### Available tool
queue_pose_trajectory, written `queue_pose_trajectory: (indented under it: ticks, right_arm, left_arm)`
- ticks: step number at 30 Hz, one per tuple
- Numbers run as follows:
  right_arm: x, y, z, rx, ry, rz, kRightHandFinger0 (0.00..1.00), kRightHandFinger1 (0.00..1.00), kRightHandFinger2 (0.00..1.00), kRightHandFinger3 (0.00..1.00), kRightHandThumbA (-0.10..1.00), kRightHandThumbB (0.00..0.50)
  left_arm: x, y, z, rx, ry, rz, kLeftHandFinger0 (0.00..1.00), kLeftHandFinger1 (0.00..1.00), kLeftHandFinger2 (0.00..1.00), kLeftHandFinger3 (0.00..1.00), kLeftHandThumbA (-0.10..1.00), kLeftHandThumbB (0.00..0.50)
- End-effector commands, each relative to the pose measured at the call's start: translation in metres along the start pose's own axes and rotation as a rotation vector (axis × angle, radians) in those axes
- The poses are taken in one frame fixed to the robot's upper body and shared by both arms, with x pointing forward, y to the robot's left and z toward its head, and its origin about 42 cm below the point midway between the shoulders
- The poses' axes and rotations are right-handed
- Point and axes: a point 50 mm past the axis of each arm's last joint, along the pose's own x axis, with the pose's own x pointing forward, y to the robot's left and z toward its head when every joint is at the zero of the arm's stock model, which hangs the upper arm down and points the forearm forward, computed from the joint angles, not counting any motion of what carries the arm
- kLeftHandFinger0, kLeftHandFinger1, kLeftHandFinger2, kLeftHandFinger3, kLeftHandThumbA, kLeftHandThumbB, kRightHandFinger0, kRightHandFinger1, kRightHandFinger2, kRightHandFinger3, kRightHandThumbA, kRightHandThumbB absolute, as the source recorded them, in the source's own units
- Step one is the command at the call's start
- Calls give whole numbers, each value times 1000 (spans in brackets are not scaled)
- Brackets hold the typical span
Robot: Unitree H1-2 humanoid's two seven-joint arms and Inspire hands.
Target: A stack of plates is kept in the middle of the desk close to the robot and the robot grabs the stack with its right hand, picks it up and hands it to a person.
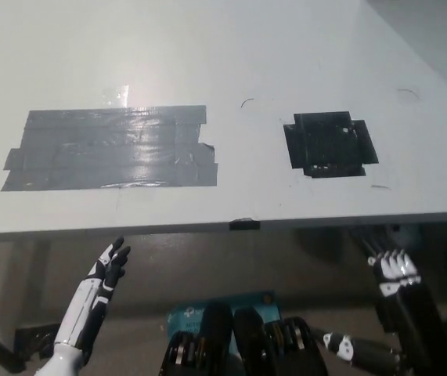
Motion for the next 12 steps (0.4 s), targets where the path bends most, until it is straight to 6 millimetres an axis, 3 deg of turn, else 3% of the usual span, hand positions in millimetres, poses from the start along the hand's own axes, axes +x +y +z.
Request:
queue_pose_trajectory:
  ticks: [1,5,8,12]
  right_arm:
    - [-16,18,-21,375,206,-96,1000,1000,1000,1000,1000,325]
    - [-23,27,-32,367,237,-41,1000,1000,1000,1000,1000,326]
    - [-19,31,-35,355,222,-17,1000,1000,1000,1000,1000,284]
    - [-14,35,-38,347,220,24,1000,1000,1000,1000,1000,295]
  left_arm:
    - [-18,-3,2,-1,-31,6,1000,1000,1000,1000,1000,12]
    - [-22,-5,-1,-1,-26,8,1000,1000,1000,1000,1000,2]
    - [-21,-5,-1,-7,-21,11,1000,1000,1000,1000,1000,10]
    - [-20,-4,0,-1,-17,19,1000,1000,1000,1000,1000,22]
